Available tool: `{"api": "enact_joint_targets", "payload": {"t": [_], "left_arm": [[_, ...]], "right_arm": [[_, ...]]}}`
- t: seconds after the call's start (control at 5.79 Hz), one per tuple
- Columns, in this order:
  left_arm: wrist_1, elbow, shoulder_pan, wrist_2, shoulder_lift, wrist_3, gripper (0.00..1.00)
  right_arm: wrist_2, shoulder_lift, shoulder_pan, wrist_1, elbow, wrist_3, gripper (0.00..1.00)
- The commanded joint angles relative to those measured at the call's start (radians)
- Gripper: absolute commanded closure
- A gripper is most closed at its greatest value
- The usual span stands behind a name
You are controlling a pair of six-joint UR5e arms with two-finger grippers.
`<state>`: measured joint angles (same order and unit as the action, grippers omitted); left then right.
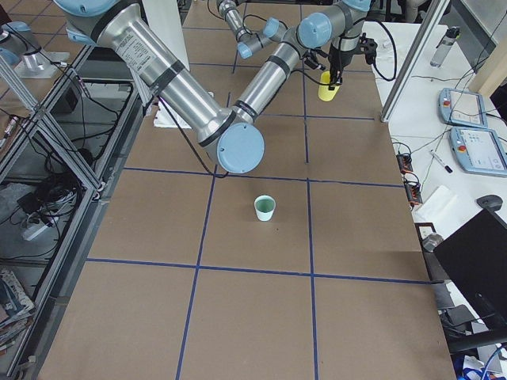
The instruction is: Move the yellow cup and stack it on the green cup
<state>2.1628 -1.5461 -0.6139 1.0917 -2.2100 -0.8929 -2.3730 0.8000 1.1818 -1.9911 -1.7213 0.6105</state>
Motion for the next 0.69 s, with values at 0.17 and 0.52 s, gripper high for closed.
{"api": "enact_joint_targets", "payload": {"t": [0.17,0.52], "left_arm": [[-0.568,-0.222,-0.177,0.465,0.041,0.006,0.0],[-0.823,-0.299,-0.33,0.782,0.065,0.195,0.0]], "right_arm": [[0.0,0.219,0.085,0.0,-0.16,-0.2,1.0],[0.009,0.452,0.11,0.009,-0.326,-0.323,1.0]]}}
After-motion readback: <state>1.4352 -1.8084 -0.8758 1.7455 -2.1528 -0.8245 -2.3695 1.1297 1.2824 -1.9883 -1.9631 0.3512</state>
